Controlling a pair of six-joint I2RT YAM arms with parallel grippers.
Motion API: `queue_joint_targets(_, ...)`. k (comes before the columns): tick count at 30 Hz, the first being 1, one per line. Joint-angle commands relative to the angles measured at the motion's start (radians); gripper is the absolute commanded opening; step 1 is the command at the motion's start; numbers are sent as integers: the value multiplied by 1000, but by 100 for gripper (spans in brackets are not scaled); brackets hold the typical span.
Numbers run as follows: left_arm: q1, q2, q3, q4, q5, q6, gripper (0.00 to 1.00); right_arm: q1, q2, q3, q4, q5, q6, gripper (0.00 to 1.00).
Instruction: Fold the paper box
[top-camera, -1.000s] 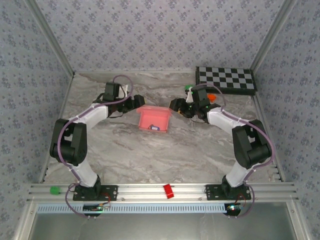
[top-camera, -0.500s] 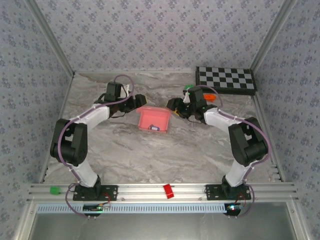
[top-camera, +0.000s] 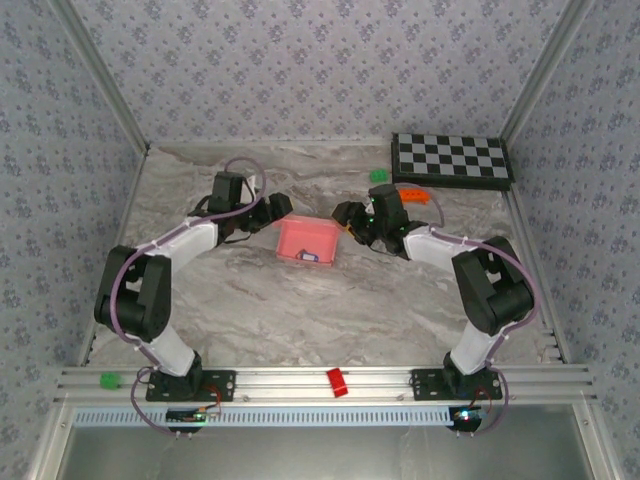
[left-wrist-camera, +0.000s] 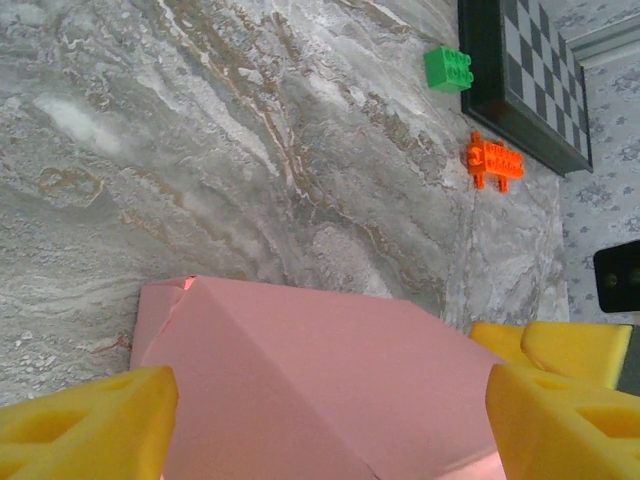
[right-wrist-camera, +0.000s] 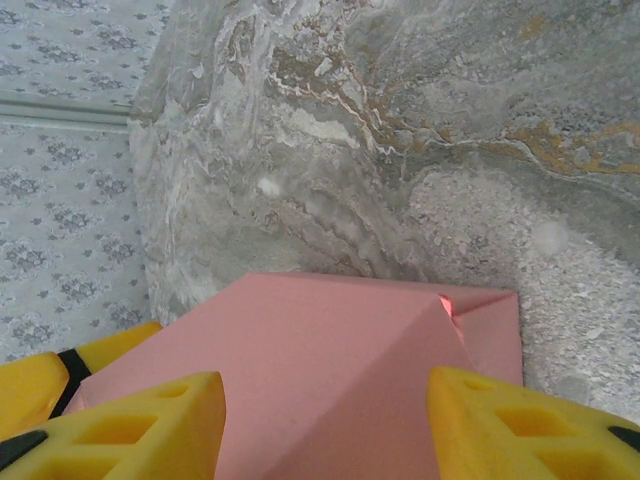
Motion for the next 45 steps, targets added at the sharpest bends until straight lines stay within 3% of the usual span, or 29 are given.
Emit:
queue_joint_targets(1, -7, -41, -10, 36, -18, -11, 81, 7, -38, -7, 21, 51, 25, 57)
queue_joint_targets(13, 25, -151, -8, -143, -166, 162, 84, -90, -176, -73, -155, 28, -145, 58)
queue_joint_targets(21, 69, -271, -144, -128, -138, 331, 77, -140, -314, -167, -234, -10, -369, 55)
queue_joint_targets(29, 70, -289, -249, -28, -7, 442, 70, -64, -381, -296, -32, -39, -572, 48)
queue_joint_targets(35, 69, -215, -224, 45, 34, 445, 69, 9, -318, -262, 40, -36, -597, 48)
queue_joint_targets(45, 60, -103, -131, 63, 89, 486, 69, 57, -222, -146, 0, 43, -627, 52)
